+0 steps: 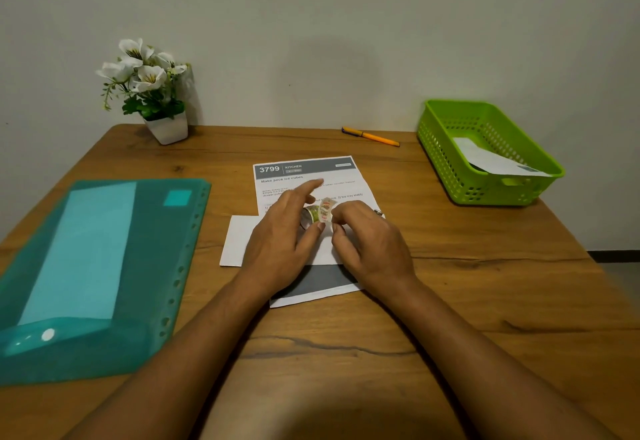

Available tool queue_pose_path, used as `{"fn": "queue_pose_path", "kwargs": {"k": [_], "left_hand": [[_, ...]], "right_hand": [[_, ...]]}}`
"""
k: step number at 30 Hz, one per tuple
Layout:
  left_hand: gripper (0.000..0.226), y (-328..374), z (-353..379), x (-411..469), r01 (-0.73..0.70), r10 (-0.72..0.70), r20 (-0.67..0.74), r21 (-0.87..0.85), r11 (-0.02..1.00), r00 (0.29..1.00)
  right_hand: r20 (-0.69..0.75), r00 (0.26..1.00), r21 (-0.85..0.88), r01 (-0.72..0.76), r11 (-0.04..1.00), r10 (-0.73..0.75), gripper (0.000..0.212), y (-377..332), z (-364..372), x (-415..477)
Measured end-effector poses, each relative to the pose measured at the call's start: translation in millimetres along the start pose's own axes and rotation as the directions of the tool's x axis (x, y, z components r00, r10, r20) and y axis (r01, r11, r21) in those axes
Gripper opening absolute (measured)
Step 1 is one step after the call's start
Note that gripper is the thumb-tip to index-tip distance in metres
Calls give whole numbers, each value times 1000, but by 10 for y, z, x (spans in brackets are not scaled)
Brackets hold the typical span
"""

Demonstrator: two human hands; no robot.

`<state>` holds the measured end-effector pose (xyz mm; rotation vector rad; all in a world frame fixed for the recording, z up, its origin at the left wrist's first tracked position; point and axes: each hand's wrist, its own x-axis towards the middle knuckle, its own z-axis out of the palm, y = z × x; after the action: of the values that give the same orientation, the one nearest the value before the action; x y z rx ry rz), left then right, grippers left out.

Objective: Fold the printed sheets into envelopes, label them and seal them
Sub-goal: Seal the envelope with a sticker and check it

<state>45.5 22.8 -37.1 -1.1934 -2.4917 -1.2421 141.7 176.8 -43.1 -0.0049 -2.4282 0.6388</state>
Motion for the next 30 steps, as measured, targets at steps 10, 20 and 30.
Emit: {"fn": "queue_pose_path", "kwargs": {"k": [10, 20, 30], "left_hand": [[34, -10, 26, -7, -67, 65, 28, 99, 993, 997], [41, -28, 0, -4, -14, 14, 2, -5, 1000, 1000], [45, 38, 0, -35, -78, 74, 50, 83, 993, 996]], "right_hand": [[9, 1000, 23, -17, 1000, 17, 8, -2, 3, 1], [5, 1000, 50, -10, 999, 10, 8, 5, -2, -6], [-2, 1000, 53, 3, 999, -3, 8, -12, -10, -8]]}}
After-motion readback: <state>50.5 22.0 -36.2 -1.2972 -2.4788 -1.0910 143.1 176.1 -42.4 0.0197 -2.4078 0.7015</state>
